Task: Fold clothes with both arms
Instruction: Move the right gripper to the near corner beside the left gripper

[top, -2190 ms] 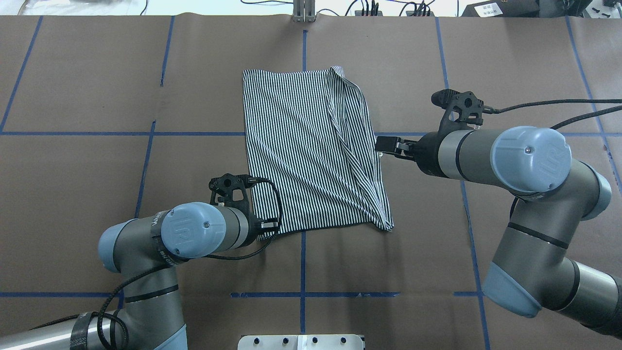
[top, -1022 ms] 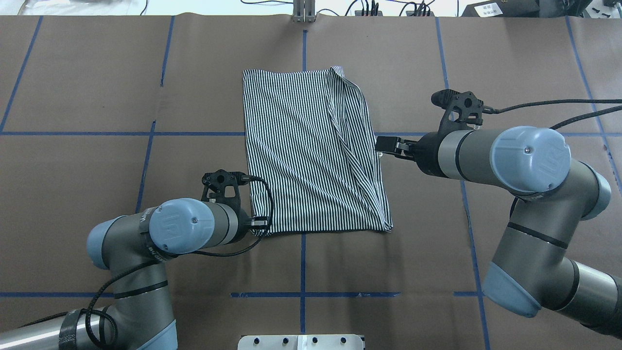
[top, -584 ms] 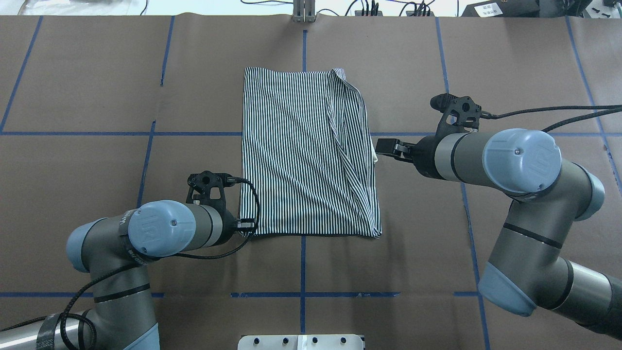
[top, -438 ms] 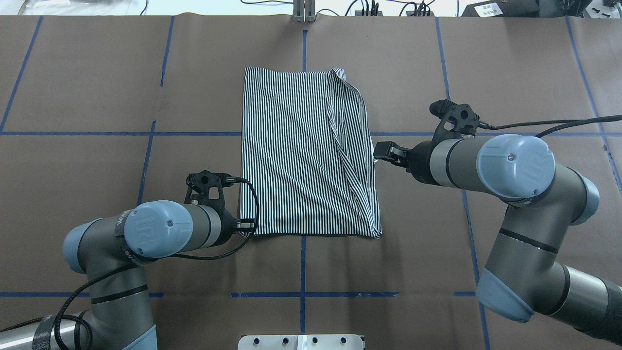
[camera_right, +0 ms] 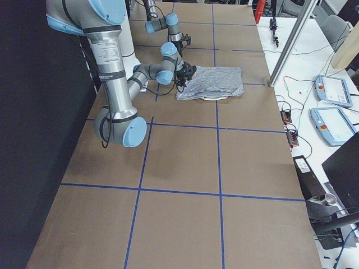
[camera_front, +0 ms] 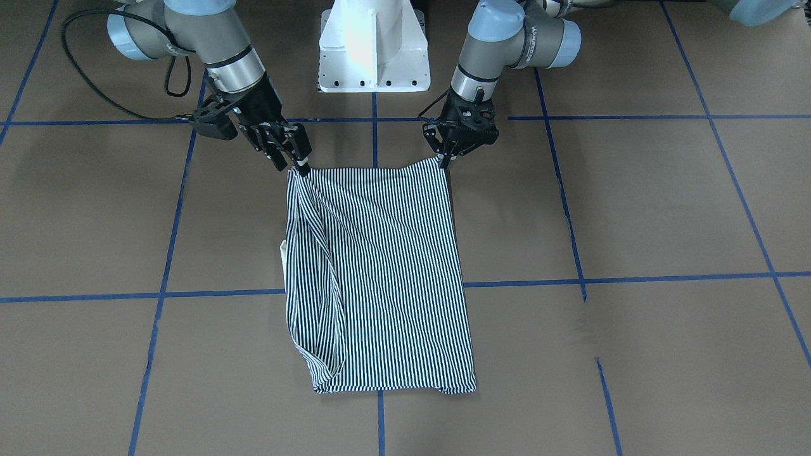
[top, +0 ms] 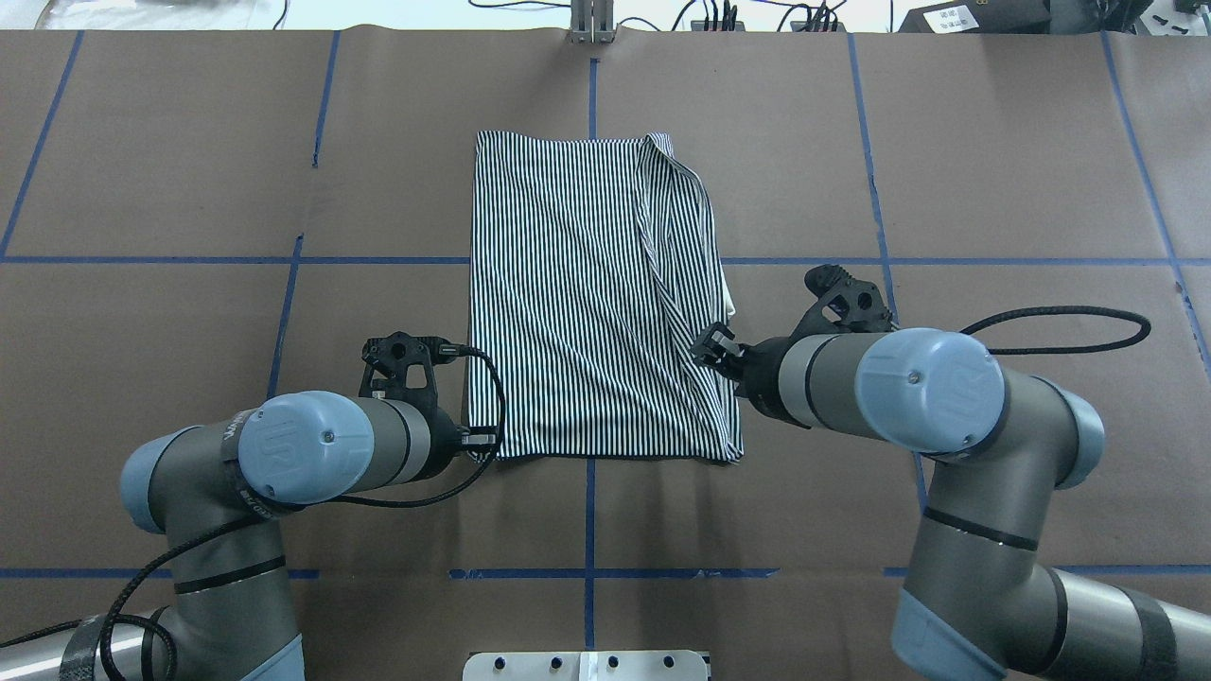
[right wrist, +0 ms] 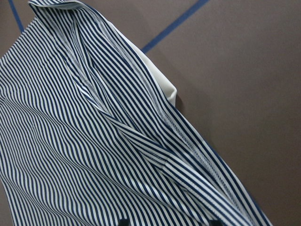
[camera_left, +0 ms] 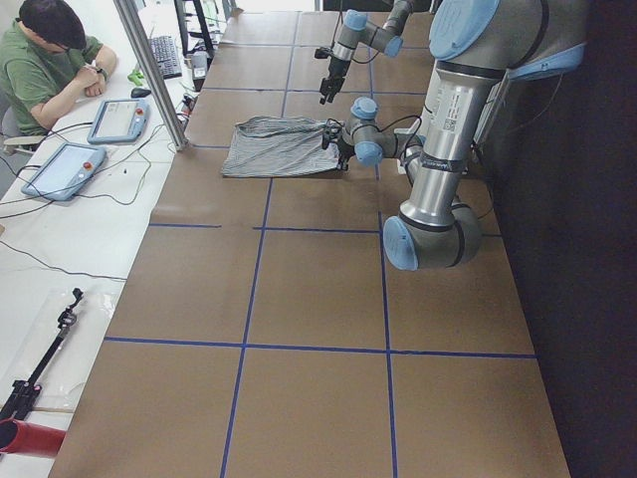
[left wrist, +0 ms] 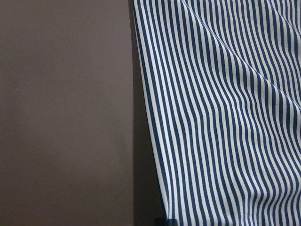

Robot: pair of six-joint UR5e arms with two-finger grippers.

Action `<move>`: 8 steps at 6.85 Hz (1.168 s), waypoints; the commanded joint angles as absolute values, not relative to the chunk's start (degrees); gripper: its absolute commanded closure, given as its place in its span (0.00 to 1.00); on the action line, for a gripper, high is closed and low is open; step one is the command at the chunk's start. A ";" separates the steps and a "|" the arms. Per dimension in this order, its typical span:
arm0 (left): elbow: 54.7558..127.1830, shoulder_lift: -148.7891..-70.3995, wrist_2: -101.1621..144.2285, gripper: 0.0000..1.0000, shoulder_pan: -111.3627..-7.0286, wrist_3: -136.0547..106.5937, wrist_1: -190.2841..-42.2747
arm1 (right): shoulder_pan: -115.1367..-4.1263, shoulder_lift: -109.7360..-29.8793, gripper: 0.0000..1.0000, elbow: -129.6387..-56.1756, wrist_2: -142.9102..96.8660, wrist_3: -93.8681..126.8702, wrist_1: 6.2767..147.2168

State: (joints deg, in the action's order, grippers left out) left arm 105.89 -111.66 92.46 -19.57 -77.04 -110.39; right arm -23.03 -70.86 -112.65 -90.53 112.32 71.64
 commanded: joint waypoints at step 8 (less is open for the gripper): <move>106.00 -112.15 92.46 1.00 -19.42 -77.26 -110.39 | -18.54 -58.10 0.31 -100.02 -86.75 116.12 89.19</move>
State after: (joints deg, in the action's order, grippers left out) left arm 106.00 -112.15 92.46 -19.43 -77.25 -110.39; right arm -17.84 -58.20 -100.13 -86.55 117.44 88.04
